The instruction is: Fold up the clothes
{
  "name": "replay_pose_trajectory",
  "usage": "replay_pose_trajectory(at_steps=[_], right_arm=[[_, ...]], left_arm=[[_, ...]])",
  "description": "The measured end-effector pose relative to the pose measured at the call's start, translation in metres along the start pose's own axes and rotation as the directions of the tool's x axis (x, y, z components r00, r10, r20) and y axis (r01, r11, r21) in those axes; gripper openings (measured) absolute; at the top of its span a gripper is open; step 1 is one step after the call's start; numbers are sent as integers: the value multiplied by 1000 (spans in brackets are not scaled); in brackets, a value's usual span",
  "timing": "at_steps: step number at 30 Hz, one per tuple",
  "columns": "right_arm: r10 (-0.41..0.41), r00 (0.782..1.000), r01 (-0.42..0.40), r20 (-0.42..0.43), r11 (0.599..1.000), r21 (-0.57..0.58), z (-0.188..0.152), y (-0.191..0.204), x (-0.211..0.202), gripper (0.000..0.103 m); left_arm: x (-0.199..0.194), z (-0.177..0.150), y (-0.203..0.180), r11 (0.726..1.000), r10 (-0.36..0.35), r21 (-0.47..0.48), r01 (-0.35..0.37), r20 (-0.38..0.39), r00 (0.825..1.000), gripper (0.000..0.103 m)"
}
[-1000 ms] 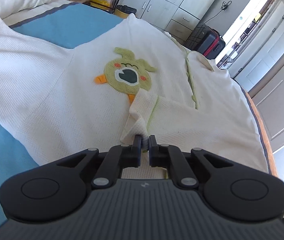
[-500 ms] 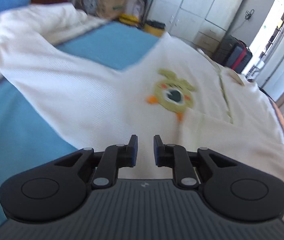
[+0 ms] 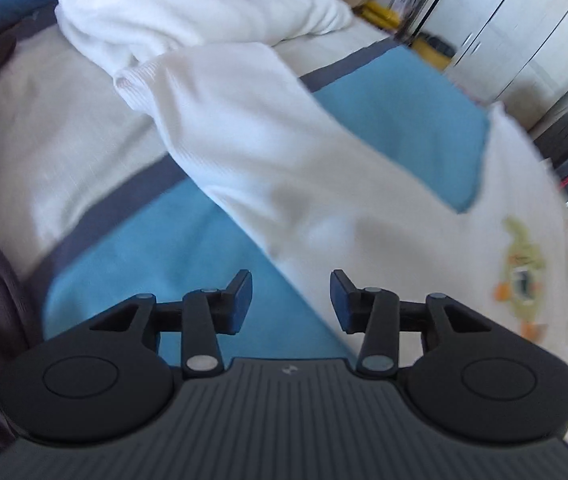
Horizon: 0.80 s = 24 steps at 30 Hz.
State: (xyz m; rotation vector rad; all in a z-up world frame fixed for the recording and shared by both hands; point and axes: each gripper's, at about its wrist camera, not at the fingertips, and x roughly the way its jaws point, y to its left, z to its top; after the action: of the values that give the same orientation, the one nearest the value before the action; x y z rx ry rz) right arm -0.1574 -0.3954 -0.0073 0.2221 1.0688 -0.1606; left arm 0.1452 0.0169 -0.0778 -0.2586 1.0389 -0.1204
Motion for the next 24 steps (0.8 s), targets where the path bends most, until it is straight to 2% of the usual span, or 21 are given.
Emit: replay_pose_trajectory(at_steps=[1,3,6,9,11,14,16,18,19,21,23,24], right_arm=[[64,998,-64,0,998,1,1,20,4,51],[191,982,-191,1,982,3,2,59,13,52],[364,931,-364,-19,931,1,0,119,31,53],[437,894,-442,-99,896,-36,-11,174,60,53],[441,885,-454,-150,888,-70,-19,203,77,53],[404,898,-427,-176,896,-121,-30,234,93,54],[381,903,-415,-201,894,-167,-37,253,96,53],[353,916,-395,-191,877,-273,-45,274,89,54],[329,927,-371,-179,872,-319,-49,282,88,55],[236,962,-271,-134,881,-388,-54,290,92,54],[200,975,-221,-94,900,-375,-55,286,94,32],[182,981,-196,-74,909,-367,-56,284,95,12]], left_arm=[[9,2,4,1000,20,8,-20,7,1000,42],[24,0,13,1000,-16,-10,16,17,1000,42],[26,-2,25,995,-73,-56,76,57,996,44],[23,1,29,989,-119,-72,126,97,988,44],[19,-3,25,985,-154,-65,160,82,985,41],[1,-18,11,964,-265,-9,266,75,961,41],[-5,-26,1,963,-268,31,267,51,962,44],[-2,-30,-5,972,-232,39,231,28,972,44],[1,-31,-6,971,-238,33,237,10,971,44],[12,-31,-1,968,-249,-8,249,-32,968,44],[23,-30,5,968,-246,-60,243,-64,967,44],[25,-29,9,965,-254,-84,249,-59,965,44]])
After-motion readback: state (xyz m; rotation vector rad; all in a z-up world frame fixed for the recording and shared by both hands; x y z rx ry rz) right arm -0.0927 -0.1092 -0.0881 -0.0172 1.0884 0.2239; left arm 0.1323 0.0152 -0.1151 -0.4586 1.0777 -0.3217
